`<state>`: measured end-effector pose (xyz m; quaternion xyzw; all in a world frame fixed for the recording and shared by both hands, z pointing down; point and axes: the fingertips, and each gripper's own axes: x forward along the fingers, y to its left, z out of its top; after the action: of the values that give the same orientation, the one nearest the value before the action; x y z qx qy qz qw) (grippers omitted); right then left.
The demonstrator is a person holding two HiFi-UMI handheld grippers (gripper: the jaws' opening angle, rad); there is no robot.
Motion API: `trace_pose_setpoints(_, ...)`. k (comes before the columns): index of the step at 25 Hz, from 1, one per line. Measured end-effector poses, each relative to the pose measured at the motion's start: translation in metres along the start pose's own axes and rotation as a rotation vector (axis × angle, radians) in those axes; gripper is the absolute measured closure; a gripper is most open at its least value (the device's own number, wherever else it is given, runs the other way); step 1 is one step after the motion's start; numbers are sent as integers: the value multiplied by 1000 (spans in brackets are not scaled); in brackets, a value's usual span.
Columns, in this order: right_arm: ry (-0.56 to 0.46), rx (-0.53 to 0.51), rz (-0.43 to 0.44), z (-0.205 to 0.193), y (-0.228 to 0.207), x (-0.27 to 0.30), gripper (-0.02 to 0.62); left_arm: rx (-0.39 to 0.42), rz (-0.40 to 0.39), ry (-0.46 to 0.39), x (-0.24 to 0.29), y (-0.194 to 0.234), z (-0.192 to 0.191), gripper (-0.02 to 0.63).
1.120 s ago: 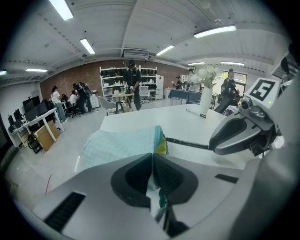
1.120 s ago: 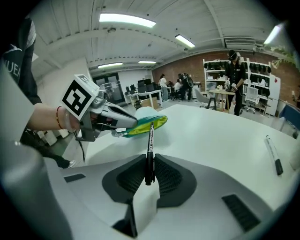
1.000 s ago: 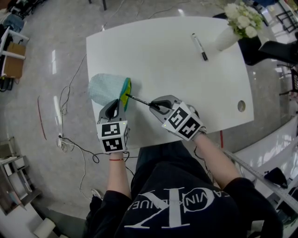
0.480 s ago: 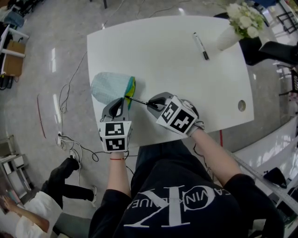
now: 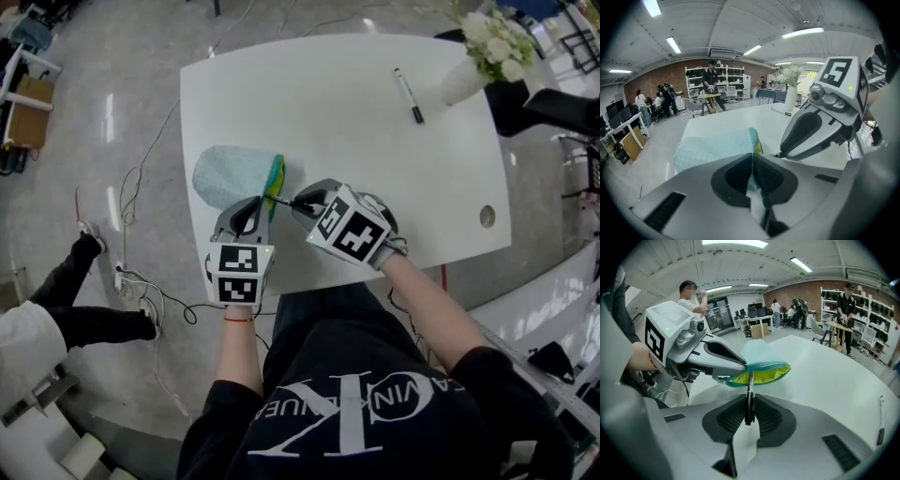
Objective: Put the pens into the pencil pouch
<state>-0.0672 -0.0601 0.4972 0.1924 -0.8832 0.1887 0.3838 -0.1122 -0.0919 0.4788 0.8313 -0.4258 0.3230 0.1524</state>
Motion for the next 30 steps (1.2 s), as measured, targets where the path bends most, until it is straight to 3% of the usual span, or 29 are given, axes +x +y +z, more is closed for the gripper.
trace_pose_setpoints(9,23,-34,-1,9,-3,6,526,0,-64,-22,1,-20,7,594)
trace_pose_setpoints(15,27,-55,-22,18,-3,9,525,-46,-119,-64,-2,-29,14,595)
trace_pose_setpoints(30,-112,61,-23,-6,-6,-20,499,-90,-90,-81,-1,-20,19,595)
